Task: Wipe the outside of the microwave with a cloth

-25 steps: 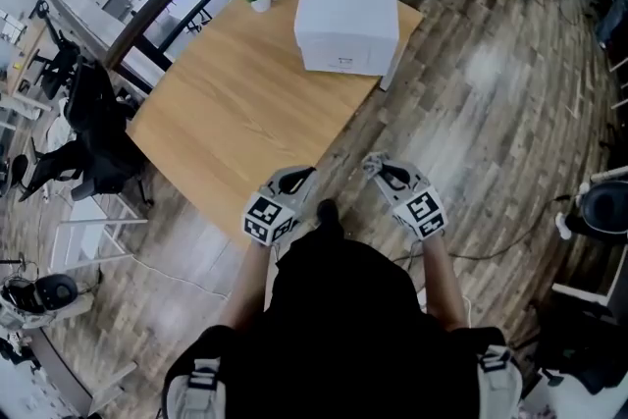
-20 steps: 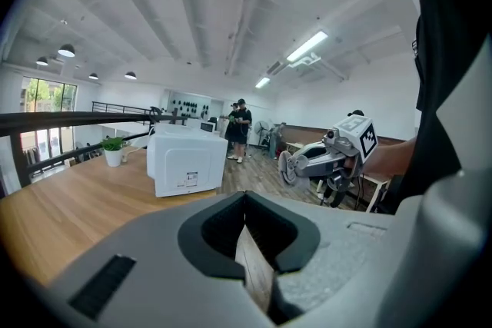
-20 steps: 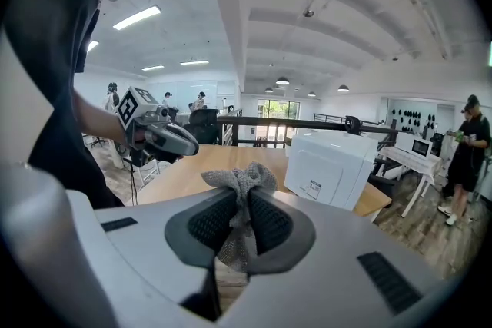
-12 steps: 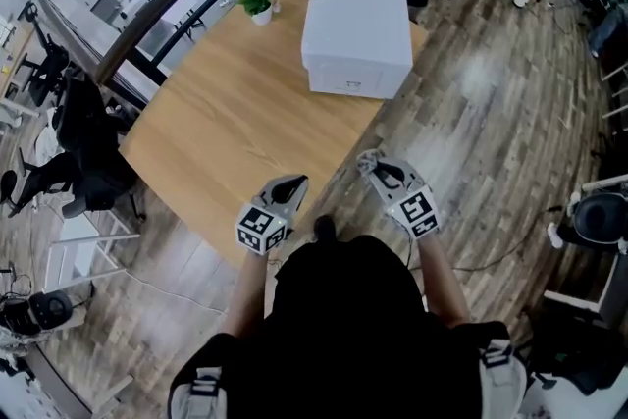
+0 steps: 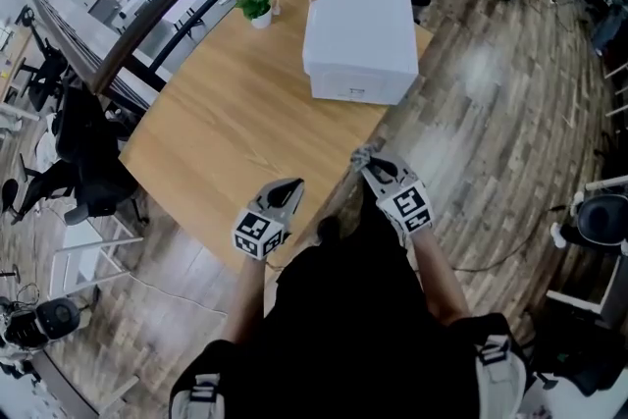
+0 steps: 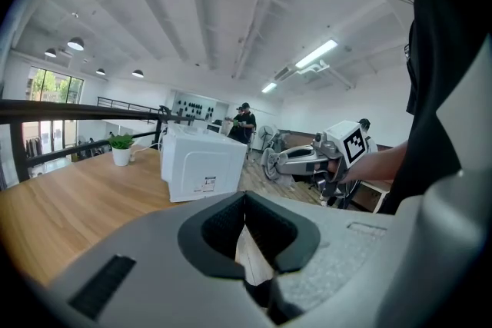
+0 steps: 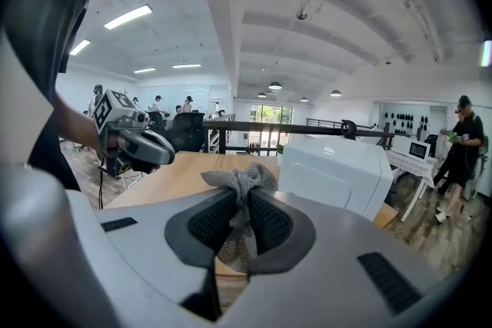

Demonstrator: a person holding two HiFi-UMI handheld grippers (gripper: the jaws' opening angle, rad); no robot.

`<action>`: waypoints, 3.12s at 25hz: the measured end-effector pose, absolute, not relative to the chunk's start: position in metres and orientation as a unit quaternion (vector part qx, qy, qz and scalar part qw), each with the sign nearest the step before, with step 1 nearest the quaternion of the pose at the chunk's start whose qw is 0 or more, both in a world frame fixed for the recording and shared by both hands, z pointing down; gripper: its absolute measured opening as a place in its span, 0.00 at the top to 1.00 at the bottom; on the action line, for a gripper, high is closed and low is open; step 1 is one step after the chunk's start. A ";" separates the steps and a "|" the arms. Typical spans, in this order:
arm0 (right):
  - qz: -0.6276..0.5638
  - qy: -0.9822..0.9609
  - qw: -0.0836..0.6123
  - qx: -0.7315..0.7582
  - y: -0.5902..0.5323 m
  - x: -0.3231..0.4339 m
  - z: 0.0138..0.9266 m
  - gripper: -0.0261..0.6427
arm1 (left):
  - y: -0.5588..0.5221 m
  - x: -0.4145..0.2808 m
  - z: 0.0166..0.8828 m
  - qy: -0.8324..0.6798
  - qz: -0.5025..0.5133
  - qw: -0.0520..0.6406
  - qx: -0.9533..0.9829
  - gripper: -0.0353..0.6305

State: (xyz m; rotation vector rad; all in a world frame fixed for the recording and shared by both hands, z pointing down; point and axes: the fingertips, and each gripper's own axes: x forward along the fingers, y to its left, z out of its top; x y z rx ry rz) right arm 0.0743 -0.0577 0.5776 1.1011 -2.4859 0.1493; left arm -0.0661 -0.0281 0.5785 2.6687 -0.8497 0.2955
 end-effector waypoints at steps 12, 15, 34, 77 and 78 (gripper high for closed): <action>0.040 -0.918 0.182 0.349 -0.134 0.057 0.575 0.89 | -0.046 -0.064 0.582 -0.339 0.115 0.177 0.917 0.94; 0.026 -0.921 0.184 0.342 -0.155 0.048 0.575 0.89 | -0.052 -0.065 0.578 -0.347 0.114 0.176 0.914 0.94; -0.039 -0.899 0.247 0.360 -0.269 0.016 0.611 0.89 | -0.048 -0.081 0.580 -0.406 0.109 0.188 0.888 0.94; -0.006 -0.844 0.266 0.466 -0.308 0.053 0.629 0.89 | -0.038 -0.096 0.580 -0.398 0.104 0.190 0.892 0.94; -0.005 -0.842 0.266 0.469 -0.307 0.056 0.627 0.89 | -0.038 -0.095 0.579 -0.396 0.104 0.189 0.893 0.94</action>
